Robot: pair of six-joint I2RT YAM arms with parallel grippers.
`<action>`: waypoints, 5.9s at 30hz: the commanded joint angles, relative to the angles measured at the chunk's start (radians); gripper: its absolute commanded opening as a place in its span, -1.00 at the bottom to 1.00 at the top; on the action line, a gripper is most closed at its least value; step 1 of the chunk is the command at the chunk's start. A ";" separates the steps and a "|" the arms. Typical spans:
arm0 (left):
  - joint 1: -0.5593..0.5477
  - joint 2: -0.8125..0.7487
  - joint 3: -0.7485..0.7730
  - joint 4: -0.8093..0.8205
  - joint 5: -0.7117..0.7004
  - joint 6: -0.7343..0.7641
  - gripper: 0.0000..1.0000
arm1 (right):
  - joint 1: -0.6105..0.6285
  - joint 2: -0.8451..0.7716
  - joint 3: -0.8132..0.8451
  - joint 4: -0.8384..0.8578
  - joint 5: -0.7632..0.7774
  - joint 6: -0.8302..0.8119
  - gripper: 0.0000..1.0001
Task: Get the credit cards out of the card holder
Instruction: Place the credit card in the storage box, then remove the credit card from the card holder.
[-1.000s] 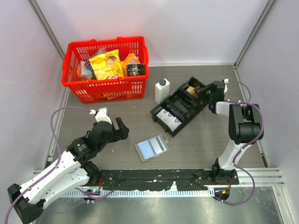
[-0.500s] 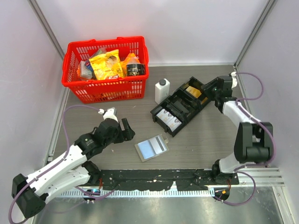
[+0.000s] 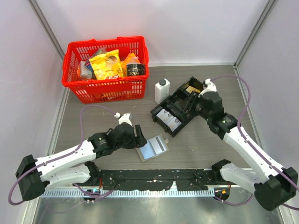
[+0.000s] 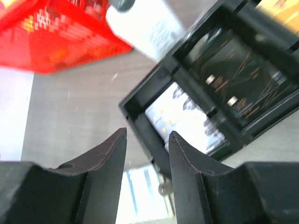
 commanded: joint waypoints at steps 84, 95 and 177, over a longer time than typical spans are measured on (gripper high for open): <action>-0.095 0.340 -0.090 0.186 -0.054 -0.135 -0.09 | 0.686 0.404 -0.064 -0.048 0.309 0.036 0.04; -0.100 0.343 -0.090 0.187 -0.051 -0.133 -0.09 | 0.686 0.445 -0.075 -0.006 0.267 0.030 0.03; -0.120 0.365 -0.064 0.187 -0.052 -0.132 -0.10 | 0.732 0.370 0.008 -0.026 0.152 0.026 -0.05</action>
